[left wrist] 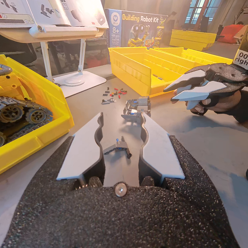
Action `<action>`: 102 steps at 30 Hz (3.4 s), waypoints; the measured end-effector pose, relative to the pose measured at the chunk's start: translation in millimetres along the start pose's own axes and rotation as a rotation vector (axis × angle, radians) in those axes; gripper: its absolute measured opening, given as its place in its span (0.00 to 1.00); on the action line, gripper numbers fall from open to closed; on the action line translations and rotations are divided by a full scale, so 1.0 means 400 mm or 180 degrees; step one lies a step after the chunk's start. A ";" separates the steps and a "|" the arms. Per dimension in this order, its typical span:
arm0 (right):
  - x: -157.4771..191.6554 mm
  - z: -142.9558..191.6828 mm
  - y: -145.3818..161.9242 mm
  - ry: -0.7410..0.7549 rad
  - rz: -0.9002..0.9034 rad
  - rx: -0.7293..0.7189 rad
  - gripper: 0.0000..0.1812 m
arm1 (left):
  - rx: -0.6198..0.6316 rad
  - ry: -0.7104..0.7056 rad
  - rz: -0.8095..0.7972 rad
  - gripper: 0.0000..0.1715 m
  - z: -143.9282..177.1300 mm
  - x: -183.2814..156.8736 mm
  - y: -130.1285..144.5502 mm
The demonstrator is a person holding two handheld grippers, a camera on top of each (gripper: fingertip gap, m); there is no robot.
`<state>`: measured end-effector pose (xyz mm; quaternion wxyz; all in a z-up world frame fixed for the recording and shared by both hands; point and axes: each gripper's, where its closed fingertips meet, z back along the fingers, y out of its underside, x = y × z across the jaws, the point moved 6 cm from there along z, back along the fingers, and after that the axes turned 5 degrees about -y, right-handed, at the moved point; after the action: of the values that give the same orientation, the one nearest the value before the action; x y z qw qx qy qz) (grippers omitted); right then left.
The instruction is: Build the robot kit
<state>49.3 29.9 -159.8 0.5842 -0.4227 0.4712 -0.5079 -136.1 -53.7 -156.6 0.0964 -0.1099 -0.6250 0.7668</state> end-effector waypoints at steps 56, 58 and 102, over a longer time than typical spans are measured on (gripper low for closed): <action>0.041 -0.033 0.052 -0.0178 0.0333 0.0629 0.11 | 0.1863 0.0623 -0.0731 0.04 -0.010 0.032 0.153; 0.041 -0.033 0.052 -0.0174 0.0344 0.0631 0.11 | 0.1869 0.0630 -0.0715 0.04 -0.008 0.031 0.154; 0.123 -0.026 -0.056 -0.2042 -0.1823 -0.0419 0.05 | -0.0025 0.1444 -0.1450 0.07 0.048 -0.176 -0.026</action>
<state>36.6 -21.8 -146.2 0.5083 -0.7091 0.1609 -0.4614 -74.1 -89.7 -139.4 0.4020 -0.1357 -0.5990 0.6791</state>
